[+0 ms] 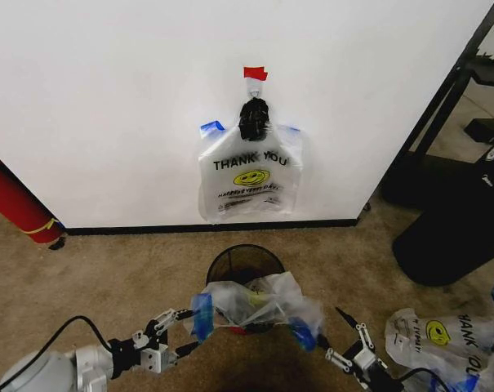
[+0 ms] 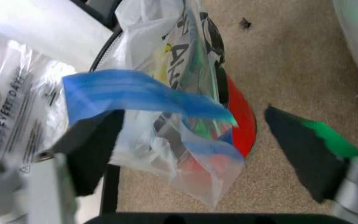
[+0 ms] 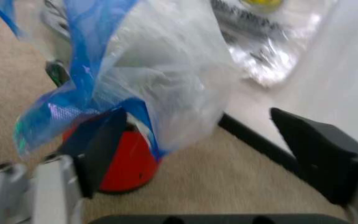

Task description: Pick up the garbage bag from the wall and place it over the trash bin.

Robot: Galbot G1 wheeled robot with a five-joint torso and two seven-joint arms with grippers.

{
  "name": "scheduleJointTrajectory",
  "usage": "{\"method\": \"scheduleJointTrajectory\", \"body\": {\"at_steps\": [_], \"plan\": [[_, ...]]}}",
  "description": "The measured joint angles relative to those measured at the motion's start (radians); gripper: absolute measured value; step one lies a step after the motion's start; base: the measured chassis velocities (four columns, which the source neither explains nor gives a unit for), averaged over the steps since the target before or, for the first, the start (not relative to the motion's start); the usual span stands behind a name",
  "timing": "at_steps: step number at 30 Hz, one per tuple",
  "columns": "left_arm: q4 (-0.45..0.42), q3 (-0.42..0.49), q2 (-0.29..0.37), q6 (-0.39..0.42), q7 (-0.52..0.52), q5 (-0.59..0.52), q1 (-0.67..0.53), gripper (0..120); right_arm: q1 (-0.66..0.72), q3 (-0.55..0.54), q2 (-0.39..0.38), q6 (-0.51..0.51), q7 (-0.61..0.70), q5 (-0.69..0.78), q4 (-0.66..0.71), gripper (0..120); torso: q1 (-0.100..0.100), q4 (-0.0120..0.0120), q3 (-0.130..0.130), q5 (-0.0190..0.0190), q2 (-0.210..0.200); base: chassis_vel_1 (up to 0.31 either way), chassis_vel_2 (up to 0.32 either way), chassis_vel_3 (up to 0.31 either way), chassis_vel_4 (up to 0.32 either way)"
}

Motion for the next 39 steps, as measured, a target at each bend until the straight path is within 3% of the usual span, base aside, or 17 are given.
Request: {"method": "scheduleJointTrajectory", "body": {"at_steps": [5, 8, 13, 18, 23, 33, 37, 39], "plan": [[-0.015, -0.046, -0.011, -0.027, 0.135, -0.055, -0.009, 100, 0.021, 0.024, 0.01, 0.06, -0.094, 0.02, 0.0, 100, 0.0, 0.0003, 0.0, 0.0001, 0.0, 0.0, 0.0, 0.0, 0.0], [-0.042, -0.12, -0.021, -0.049, 0.247, -0.103, -0.005, 100, 0.027, 0.083, 0.007, 0.121, -0.271, 0.087, 0.012, 100, 0.0, 0.0003, 0.0, 0.0003, 0.0, 0.0, 0.0, 0.0, 0.0], [-0.047, -0.158, -0.038, -0.074, 0.313, -0.082, -0.049, 100, 0.068, 0.168, 0.005, 0.128, -0.347, 0.049, 0.0, 100, 0.0, 0.0002, 0.0, -0.0001, 0.0, 0.0, 0.0, 0.0, 0.0], [-0.033, -0.16, -0.047, -0.082, 0.344, -0.065, -0.084, 100, 0.139, 0.223, 0.022, 0.128, -0.143, -0.144, -0.031, 100, 0.0, 0.0002, 0.0, 0.0, 0.0, 0.0, 0.0, 0.0, 0.0], [-0.037, -0.167, -0.055, -0.085, 0.348, -0.064, -0.079, 100, 0.166, 0.238, 0.042, 0.127, -0.064, -0.316, -0.045, 100, 0.0, 0.0001, 0.0, 0.0001, 0.0, 0.0, 0.0, 0.0, 0.0], [-0.054, -0.166, -0.059, -0.096, 0.352, -0.06, -0.059, 100, 0.218, 0.268, 0.056, 0.124, -0.067, -0.585, -0.065, 100, 0.0, 0.0001, 0.0, 0.0, 0.0, 0.0, 0.0, 0.0, 0.0], [-0.054, -0.174, -0.06, -0.104, 0.359, -0.064, -0.054, 100, 0.218, 0.293, 0.051, 0.124, -0.086, -0.585, -0.06, 100, 0.0, 0.0002, 0.0, 0.0, 0.0, 0.0, 0.0, 0.0, 0.0], [-0.052, -0.178, -0.061, -0.107, 0.363, -0.067, -0.054, 100, 0.214, 0.298, 0.047, 0.124, -0.12, -0.508, -0.068, 100, 0.0, 0.0002, 0.0, -0.0001, 0.0, 0.0, 0.0, 0.0, 0.0]]}}
